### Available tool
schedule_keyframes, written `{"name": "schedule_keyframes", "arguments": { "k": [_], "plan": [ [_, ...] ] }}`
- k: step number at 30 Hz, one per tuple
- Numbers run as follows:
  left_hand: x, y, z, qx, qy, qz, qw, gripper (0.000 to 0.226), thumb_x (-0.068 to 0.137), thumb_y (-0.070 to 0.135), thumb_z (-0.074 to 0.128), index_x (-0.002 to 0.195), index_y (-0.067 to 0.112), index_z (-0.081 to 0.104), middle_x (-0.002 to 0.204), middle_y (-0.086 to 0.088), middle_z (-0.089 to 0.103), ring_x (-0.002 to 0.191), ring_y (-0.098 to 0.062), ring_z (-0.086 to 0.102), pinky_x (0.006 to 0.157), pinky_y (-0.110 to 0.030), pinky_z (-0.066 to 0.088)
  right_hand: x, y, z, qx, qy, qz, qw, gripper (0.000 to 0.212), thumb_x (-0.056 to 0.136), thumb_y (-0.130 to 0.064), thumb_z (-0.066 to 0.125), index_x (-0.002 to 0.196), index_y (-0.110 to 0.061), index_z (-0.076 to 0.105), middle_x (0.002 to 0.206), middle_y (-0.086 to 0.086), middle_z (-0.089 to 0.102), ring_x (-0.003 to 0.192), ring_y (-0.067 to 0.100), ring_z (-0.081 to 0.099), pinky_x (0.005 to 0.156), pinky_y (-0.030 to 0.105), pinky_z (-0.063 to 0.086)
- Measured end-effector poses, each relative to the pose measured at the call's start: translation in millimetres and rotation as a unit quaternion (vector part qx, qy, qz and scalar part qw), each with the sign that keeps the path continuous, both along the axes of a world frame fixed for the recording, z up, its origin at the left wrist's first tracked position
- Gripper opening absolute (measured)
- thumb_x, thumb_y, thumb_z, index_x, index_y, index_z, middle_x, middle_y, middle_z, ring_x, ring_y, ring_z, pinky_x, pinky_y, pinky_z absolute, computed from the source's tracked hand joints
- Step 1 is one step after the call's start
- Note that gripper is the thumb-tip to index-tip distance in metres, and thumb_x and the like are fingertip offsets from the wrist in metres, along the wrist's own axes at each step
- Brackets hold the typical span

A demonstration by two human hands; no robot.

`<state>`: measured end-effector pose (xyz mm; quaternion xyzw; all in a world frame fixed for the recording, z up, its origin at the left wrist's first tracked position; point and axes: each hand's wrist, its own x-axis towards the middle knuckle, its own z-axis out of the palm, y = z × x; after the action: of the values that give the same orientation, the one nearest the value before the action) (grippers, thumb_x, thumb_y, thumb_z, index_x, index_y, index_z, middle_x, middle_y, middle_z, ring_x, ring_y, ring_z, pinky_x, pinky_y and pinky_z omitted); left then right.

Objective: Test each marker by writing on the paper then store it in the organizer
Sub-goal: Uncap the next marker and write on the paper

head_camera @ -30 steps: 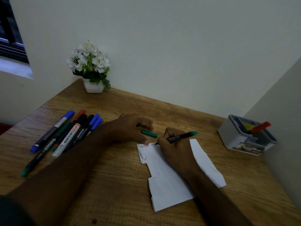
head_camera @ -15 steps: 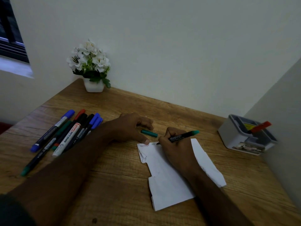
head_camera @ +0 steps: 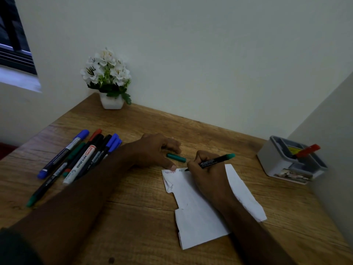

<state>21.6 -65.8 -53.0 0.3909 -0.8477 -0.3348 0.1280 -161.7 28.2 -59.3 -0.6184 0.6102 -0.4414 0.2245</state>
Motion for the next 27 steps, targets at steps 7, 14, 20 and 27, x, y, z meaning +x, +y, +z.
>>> {"name": "schedule_keyframes", "arguments": {
  "k": [7,14,20,27],
  "plan": [
    [-0.5,0.3,2.3,0.012,0.002,-0.004,1.000,0.061,0.074,0.038,0.080,0.130,0.033,0.059,0.152,0.017,0.038,0.141,-0.010,0.031,0.113,-0.032,0.019,-9.8,-0.8,2.1,-0.019,-0.026,-0.011,0.999,0.023,0.081,-0.002,0.063,0.061,0.000,0.051,0.055,-0.002,0.052,0.055,0.006,0.048,0.054,0.016,0.042],
    [0.4,-1.6,-0.9,0.024,0.021,0.000,0.999,0.059,0.072,0.037,0.082,0.126,0.037,0.060,0.150,0.017,0.040,0.140,-0.009,0.033,0.118,-0.036,0.020,-8.1,-2.0,-1.1,-0.002,-0.010,-0.001,1.000,0.019,0.081,-0.003,0.064,0.064,0.001,0.055,0.062,0.009,0.059,0.057,0.005,0.050,0.052,0.015,0.040],
    [0.5,-2.2,-1.6,0.014,0.009,-0.003,1.000,0.059,0.071,0.041,0.082,0.125,0.038,0.060,0.150,0.019,0.040,0.141,-0.008,0.032,0.120,-0.049,0.017,-7.1,-2.0,-0.9,0.000,0.007,-0.001,1.000,0.024,0.080,-0.003,0.063,0.059,-0.004,0.051,0.056,0.001,0.053,0.054,0.003,0.047,0.050,0.015,0.038],
    [1.3,-3.9,-1.8,-0.002,-0.006,-0.010,1.000,0.063,0.069,0.051,0.078,0.127,0.039,0.059,0.151,0.019,0.039,0.141,-0.008,0.030,0.119,-0.052,0.015,-7.4,-1.0,0.7,0.007,0.002,-0.008,1.000,0.021,0.081,-0.004,0.064,0.065,0.004,0.053,0.059,0.008,0.054,0.054,0.003,0.047,0.050,0.014,0.040]
  ]
}}
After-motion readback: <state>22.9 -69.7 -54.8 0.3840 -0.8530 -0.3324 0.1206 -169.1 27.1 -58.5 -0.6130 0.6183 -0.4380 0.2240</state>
